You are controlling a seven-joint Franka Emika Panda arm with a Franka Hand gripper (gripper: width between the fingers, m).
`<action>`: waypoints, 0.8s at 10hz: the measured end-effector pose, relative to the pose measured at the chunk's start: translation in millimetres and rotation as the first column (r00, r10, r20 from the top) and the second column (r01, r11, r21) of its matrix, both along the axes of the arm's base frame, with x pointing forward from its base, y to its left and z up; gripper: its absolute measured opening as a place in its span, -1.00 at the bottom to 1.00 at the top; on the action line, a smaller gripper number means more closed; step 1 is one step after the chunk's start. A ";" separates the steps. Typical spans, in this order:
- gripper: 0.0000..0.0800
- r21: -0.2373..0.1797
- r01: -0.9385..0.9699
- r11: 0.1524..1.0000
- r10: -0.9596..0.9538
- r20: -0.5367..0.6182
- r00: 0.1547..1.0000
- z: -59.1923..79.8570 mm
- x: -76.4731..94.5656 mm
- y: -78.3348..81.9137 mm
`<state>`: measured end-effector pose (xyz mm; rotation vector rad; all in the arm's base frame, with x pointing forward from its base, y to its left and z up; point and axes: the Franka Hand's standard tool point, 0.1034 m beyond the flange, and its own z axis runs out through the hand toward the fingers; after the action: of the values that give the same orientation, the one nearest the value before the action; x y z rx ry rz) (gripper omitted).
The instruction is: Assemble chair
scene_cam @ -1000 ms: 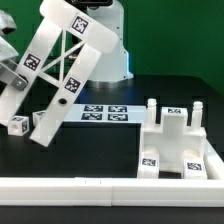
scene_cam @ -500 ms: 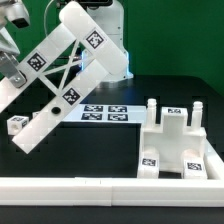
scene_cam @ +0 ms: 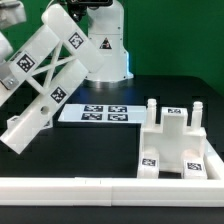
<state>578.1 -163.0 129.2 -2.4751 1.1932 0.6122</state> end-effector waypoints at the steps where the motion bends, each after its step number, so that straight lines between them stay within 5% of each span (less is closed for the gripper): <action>1: -0.29 -0.009 -0.016 1.000 0.016 -0.012 1.000 -1.5 3.7 6.2; 5: -0.29 -0.116 -0.254 0.960 0.236 -0.151 0.960 -12.1 -0.7 5.4; 8: -0.29 -0.168 -0.305 0.937 0.291 -0.106 0.951 -15.0 15.0 11.5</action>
Offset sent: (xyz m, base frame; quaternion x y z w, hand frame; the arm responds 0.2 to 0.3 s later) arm -0.0017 -0.0117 -0.0216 -0.1725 0.0128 -0.0332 0.9844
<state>593.1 -151.5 114.2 -2.8425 0.9426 0.7149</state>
